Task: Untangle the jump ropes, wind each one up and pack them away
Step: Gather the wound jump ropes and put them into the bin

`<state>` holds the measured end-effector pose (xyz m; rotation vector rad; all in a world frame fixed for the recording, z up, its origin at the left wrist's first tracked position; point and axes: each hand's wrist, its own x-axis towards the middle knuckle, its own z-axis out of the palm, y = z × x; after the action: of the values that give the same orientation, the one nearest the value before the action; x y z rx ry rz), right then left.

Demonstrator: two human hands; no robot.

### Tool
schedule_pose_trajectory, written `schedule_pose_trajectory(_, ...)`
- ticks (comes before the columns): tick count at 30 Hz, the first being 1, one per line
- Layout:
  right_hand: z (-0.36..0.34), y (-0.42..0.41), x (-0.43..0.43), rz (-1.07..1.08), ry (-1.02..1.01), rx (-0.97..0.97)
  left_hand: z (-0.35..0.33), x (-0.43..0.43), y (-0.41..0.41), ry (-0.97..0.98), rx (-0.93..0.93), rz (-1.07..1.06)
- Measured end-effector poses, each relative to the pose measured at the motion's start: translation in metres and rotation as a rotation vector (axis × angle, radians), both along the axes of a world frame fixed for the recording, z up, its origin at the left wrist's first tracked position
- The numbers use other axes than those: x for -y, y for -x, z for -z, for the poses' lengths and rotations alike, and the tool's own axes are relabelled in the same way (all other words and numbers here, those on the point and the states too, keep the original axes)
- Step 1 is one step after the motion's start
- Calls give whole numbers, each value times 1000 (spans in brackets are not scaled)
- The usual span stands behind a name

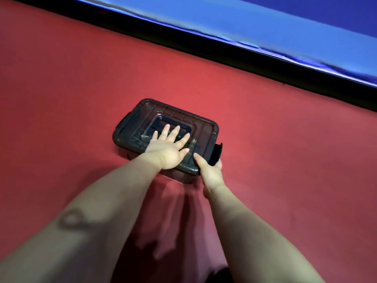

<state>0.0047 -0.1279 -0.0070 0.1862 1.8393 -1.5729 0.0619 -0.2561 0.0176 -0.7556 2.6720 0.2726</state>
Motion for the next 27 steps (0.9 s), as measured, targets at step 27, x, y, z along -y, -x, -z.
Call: schedule_pose_trajectory(27,-39,18,56,-879,-826,-1006,-11,99,-44,-35,-325,-670)
